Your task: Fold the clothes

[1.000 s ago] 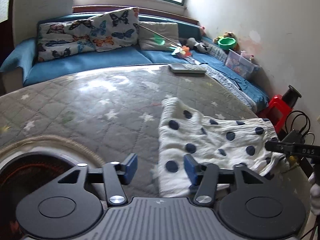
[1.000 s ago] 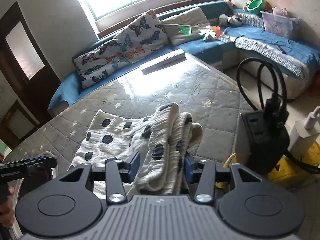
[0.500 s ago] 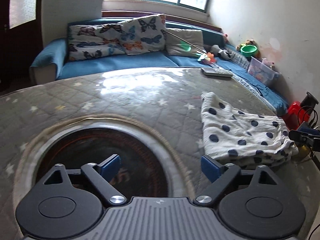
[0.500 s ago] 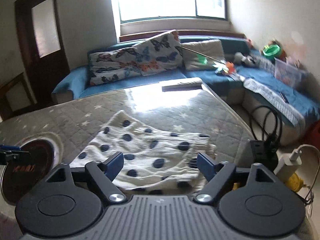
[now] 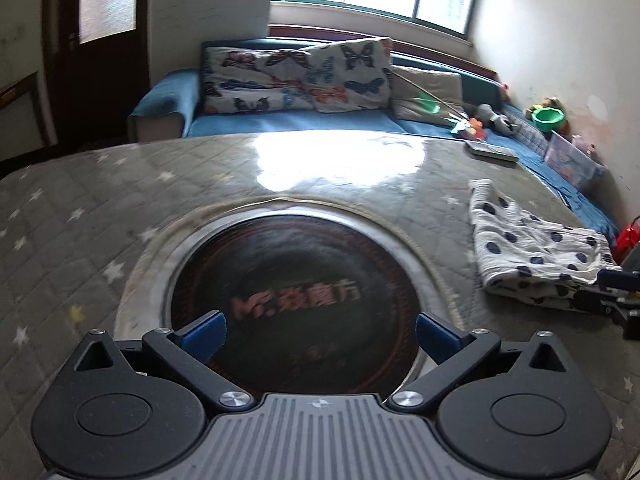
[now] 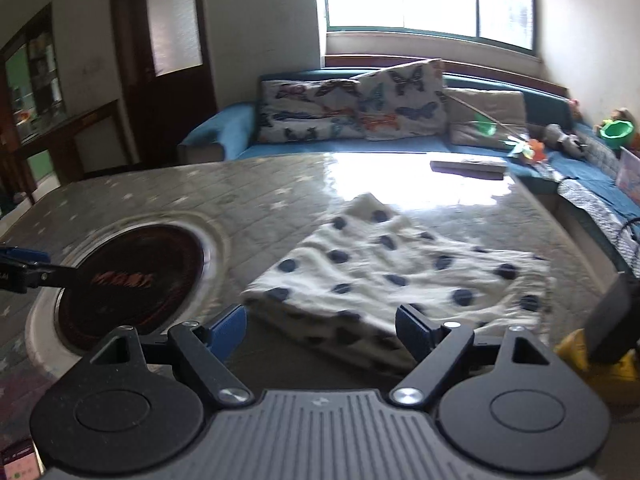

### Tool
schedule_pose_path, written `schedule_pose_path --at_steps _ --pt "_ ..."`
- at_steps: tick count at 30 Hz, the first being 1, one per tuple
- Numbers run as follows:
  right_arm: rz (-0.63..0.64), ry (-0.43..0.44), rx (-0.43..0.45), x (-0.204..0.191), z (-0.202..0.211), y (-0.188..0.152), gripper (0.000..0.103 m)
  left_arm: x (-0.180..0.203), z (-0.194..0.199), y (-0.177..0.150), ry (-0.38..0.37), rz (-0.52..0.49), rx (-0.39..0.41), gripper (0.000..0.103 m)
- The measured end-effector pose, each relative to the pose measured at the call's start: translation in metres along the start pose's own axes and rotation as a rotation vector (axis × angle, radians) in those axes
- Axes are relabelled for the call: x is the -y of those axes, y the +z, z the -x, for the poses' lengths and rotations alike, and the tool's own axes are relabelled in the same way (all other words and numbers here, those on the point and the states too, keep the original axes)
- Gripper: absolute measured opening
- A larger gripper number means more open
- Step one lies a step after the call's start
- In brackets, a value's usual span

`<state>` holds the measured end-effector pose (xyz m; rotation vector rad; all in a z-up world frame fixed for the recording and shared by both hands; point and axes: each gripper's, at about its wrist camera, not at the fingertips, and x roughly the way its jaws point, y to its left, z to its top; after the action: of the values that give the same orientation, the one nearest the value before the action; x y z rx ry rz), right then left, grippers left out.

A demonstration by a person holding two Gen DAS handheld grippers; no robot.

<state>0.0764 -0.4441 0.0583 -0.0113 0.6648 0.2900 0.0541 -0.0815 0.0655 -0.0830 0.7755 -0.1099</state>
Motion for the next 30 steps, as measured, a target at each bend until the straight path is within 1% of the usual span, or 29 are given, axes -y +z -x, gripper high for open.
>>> schedule_pose_path --at_steps 4,12,16,21,24,26,27,30 --pt "0.035 0.048 -0.001 -0.022 -0.005 -0.007 0.084 -0.015 0.007 -0.009 0.039 0.028 0.012 0.103" --pt "0.098 0.140 0.002 -0.065 -0.018 -0.019 0.085 -0.049 0.010 -0.031 0.184 0.047 0.026 0.103" --pt "0.133 0.179 0.005 -0.085 -0.027 -0.022 0.085 -0.067 0.012 -0.043 0.240 0.059 0.029 0.103" --pt "0.171 0.199 0.013 -0.103 -0.039 -0.025 0.085 -0.086 0.016 -0.054 0.293 0.075 0.060 0.103" --pt "0.193 0.212 0.018 -0.115 -0.046 -0.026 0.086 -0.092 0.019 -0.056 0.342 0.070 0.091 0.103" --pt "0.208 0.220 0.022 -0.122 -0.051 -0.027 0.090 -0.096 0.019 -0.058 0.380 0.061 0.115 0.103" --pt "0.217 0.222 0.024 -0.126 -0.054 -0.028 0.091 -0.099 0.019 -0.058 0.400 0.057 0.126 0.103" --pt "0.239 0.222 0.033 -0.135 -0.063 -0.027 0.091 -0.108 0.014 -0.060 0.446 0.066 0.136 0.103"
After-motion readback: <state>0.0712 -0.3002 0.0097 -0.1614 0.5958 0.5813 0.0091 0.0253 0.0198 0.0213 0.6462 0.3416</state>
